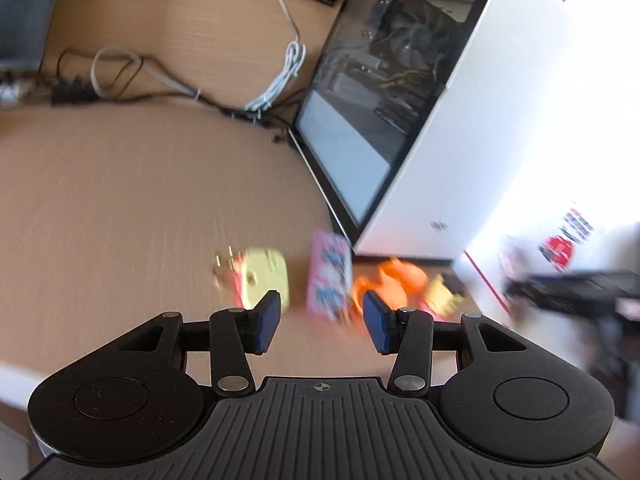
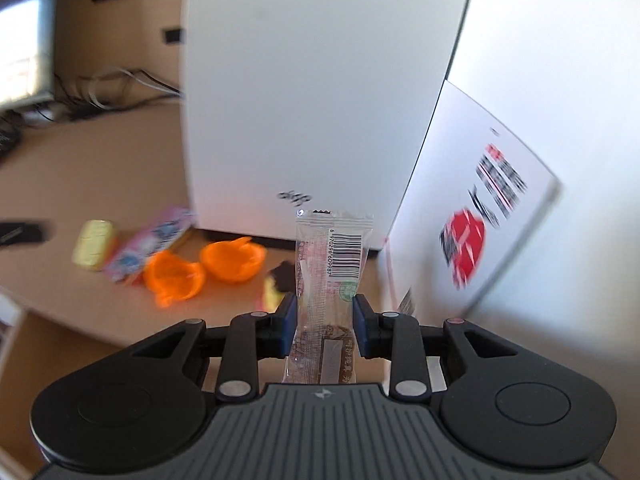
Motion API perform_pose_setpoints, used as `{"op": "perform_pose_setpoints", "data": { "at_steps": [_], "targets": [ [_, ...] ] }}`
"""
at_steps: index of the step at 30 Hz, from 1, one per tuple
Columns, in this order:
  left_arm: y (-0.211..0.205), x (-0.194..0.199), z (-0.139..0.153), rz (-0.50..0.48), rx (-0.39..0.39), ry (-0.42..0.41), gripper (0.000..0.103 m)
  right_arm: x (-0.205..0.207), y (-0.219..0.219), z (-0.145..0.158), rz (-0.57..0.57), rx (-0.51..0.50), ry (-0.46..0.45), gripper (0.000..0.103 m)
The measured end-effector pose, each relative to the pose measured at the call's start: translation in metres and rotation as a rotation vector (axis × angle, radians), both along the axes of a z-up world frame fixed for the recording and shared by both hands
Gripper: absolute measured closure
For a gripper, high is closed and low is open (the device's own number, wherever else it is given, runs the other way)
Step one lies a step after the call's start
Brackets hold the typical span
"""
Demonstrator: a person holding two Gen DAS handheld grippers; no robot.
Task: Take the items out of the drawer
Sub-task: 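Set the keychain toy on the desktop with the left tool while the right tool carries the packet up, then set the clear packet on the desktop beside the cake toy, open right tool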
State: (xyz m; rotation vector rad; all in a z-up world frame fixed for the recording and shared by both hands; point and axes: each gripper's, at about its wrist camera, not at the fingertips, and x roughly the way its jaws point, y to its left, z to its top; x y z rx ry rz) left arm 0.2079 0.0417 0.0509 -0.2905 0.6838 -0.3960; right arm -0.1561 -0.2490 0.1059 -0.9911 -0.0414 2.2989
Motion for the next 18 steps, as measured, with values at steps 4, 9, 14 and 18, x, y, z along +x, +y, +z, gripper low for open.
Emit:
{"op": "perform_pose_setpoints", "data": {
  "at_steps": [4, 9, 14, 18],
  "targets": [
    [0.004, -0.018, -0.013, -0.016, 0.014, 0.087, 0.054, -0.032, 0.024, -0.022, -0.041, 0.018, -0.079, 0.074],
    [0.012, -0.028, -0.03, -0.048, 0.099, 0.15, 0.054, -0.053, 0.047, -0.037, -0.053, 0.003, -0.062, 0.064],
    [0.016, -0.035, -0.041, -0.066, 0.142, 0.175, 0.054, -0.056, 0.054, -0.039, -0.074, 0.005, -0.027, 0.062],
    [0.01, -0.036, -0.048, -0.088, 0.164, 0.19, 0.054, -0.043, 0.043, -0.027, -0.058, -0.013, 0.043, 0.061]
  ]
}}
